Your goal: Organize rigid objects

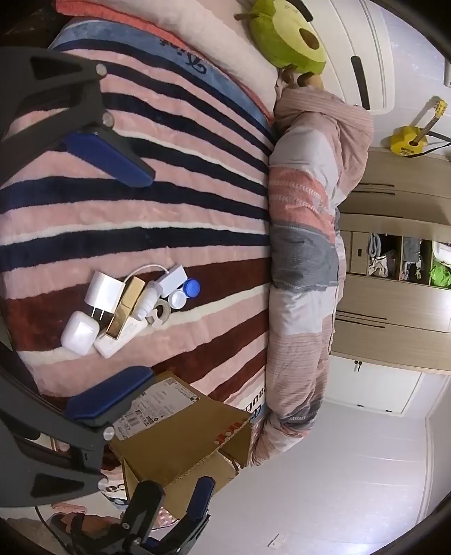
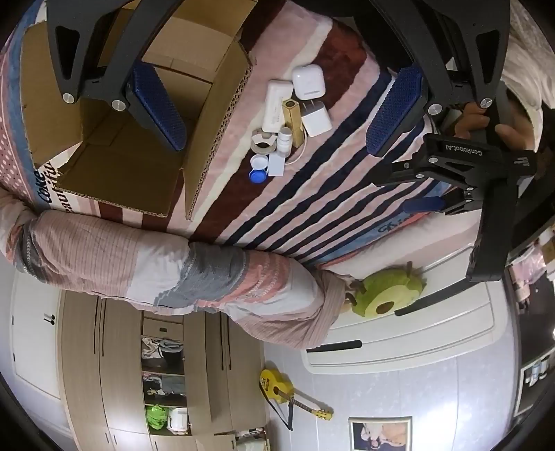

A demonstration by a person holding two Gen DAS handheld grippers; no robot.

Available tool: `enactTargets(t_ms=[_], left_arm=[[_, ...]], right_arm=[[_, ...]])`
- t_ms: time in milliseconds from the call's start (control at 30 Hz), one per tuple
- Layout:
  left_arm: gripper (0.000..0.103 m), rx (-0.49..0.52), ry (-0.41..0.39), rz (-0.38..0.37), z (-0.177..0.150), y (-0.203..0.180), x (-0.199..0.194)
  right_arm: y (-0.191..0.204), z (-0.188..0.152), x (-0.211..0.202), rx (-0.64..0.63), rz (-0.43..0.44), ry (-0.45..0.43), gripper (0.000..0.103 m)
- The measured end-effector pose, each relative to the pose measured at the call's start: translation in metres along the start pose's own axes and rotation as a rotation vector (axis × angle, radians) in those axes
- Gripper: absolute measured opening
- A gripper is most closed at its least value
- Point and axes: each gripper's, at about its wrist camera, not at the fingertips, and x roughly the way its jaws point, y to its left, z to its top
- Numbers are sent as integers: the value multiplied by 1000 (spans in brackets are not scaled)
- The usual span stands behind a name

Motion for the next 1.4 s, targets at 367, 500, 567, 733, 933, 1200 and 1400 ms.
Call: enactTargets(t_ms=[367, 500, 567, 733, 933, 1200, 1400], left_arm=[[102, 3, 1, 4, 5, 3, -5], [102, 4, 0, 4, 7, 5, -6], [102, 4, 0, 5, 6, 4, -6], [102, 8, -4, 4, 6, 5, -8], [102, 12, 1, 1, 5, 4, -10], [102, 18, -1, -2, 5, 1, -9], [102, 20, -4, -1, 4, 1, -9]], right_arm=[[0, 0, -1, -2, -5, 1, 103], [0, -1, -2, 1, -3, -1, 103], [0, -1, -1, 1, -6, -1, 103], [1, 0, -4, -1, -1, -1, 103], [1, 0, -4, -1, -1, -1, 103], [3, 0, -3, 0, 4, 1, 103], [4, -1, -3, 0, 0, 1, 103]])
